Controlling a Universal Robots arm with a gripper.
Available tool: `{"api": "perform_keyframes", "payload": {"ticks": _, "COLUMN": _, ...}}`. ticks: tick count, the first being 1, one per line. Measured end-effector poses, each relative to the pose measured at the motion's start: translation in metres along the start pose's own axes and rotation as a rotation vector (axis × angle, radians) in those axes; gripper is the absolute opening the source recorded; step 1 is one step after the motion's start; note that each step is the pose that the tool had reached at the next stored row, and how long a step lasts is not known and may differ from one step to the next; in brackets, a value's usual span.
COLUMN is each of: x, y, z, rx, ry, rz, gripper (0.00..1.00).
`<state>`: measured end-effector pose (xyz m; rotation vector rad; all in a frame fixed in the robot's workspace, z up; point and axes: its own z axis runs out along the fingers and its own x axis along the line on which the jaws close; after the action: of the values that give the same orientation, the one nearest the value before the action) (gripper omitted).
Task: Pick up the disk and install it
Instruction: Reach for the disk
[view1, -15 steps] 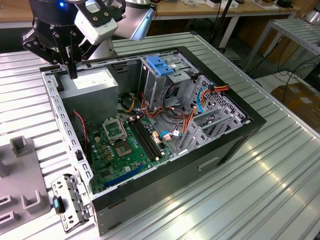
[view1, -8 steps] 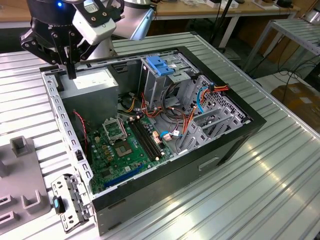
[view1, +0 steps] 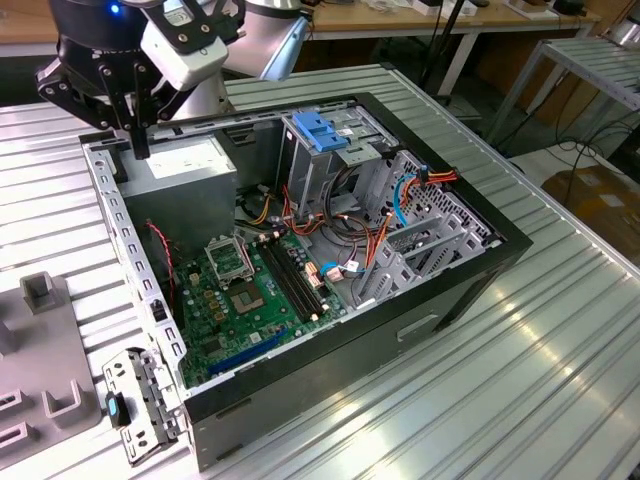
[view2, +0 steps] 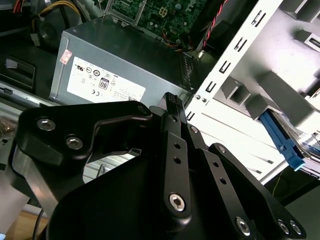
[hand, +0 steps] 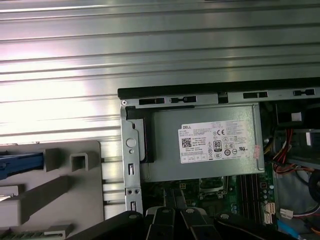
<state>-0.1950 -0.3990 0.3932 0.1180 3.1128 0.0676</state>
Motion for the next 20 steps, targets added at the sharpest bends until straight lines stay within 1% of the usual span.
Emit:
{"api": "perform_keyframes", "payload": {"ticks": 5, "x": 0.0072, "y": -0.0005, "z": -0.0002, "rx": 0.0, "ry": 0.0001, "rz": 0.0, "gripper": 0.11}}
{"api": "perform_keyframes", "payload": {"ticks": 8, "x": 0.0104, "y": -0.0007, "z": -0.0003, "rx": 0.0001, "ry": 0.0013, "rz": 0.0, "gripper": 0.11}}
{"api": "perform_keyframes", "payload": {"ticks": 14, "x": 0.0147, "y": -0.001, "z": -0.0005, "rx": 0.0005, "ry": 0.0056, "rz": 0.001, "gripper": 0.11}}
{"api": "perform_keyframes", "payload": {"ticks": 20, "x": 0.0211, "y": -0.0015, "z": -0.0006, "rx": 0.0005, "ry": 0.0062, "rz": 0.001, "gripper": 0.11}}
